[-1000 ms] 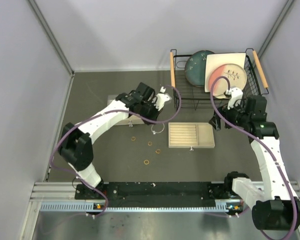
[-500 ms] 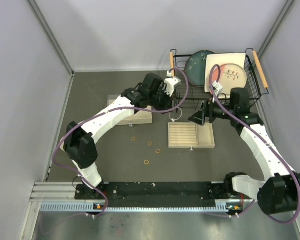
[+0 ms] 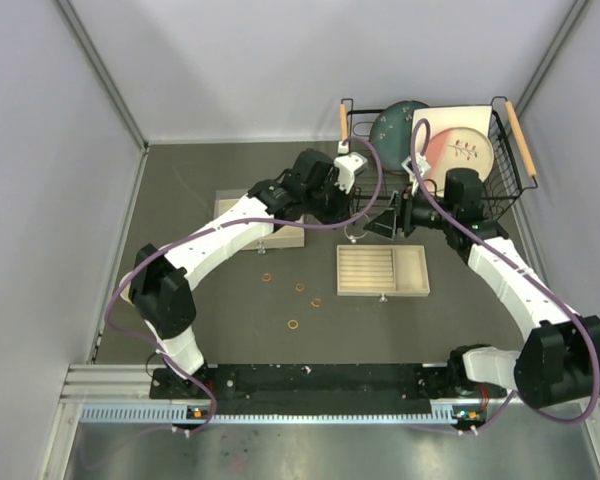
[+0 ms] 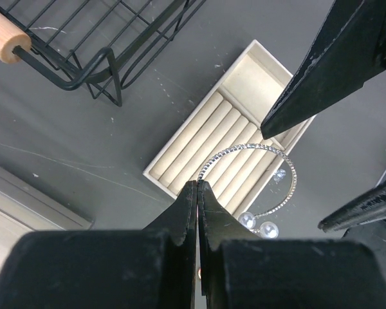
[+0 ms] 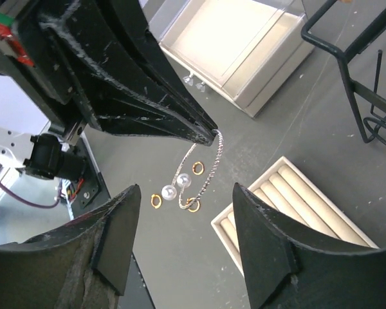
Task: Organize the mixed jewelry
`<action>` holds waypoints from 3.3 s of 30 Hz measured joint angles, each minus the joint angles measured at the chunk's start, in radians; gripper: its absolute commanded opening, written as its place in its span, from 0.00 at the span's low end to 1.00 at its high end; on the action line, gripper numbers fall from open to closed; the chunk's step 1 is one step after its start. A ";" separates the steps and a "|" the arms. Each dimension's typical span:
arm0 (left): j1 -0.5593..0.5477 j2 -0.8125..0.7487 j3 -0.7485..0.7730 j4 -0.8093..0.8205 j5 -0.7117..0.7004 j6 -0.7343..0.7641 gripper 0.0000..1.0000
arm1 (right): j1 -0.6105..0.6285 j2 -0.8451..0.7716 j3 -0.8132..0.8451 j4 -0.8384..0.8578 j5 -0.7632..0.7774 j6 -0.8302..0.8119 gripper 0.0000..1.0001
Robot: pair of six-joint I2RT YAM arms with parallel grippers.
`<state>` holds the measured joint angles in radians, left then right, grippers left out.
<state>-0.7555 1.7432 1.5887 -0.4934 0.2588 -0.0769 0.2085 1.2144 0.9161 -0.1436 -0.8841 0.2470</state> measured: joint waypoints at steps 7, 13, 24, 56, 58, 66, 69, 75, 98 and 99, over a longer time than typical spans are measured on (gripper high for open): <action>-0.002 0.000 0.000 0.019 -0.017 -0.003 0.00 | 0.006 0.030 0.000 0.036 0.012 0.019 0.41; -0.005 0.000 0.000 0.031 -0.017 -0.005 0.00 | 0.010 0.051 0.000 0.048 0.016 0.018 0.16; -0.005 -0.031 -0.042 0.059 -0.016 -0.005 0.51 | 0.017 0.079 0.001 0.009 0.038 0.003 0.00; 0.001 -0.282 -0.379 0.153 -0.167 0.143 0.75 | -0.245 -0.024 -0.087 -0.457 0.161 -0.435 0.00; 0.001 -0.285 -0.391 0.153 -0.167 0.153 0.75 | -0.251 0.003 -0.087 -0.473 0.188 -0.457 0.00; 0.002 -0.288 -0.413 0.151 -0.164 0.166 0.75 | -0.257 0.099 -0.084 -0.499 0.257 -0.491 0.00; 0.001 -0.288 -0.414 0.150 -0.158 0.168 0.75 | -0.257 0.132 -0.082 -0.501 0.272 -0.491 0.00; 0.002 -0.288 -0.414 0.150 -0.147 0.170 0.74 | -0.257 0.190 -0.063 -0.492 0.285 -0.488 0.00; 0.003 -0.281 -0.414 0.153 -0.130 0.169 0.74 | -0.257 0.300 -0.037 -0.419 0.257 -0.429 0.00; 0.003 -0.279 -0.414 0.154 -0.127 0.169 0.74 | -0.257 0.305 -0.037 -0.418 0.257 -0.428 0.00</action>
<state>-0.7528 1.4643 1.1748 -0.3397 0.1314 0.0917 -0.0490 1.5192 0.8795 -0.5613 -0.6266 -0.1814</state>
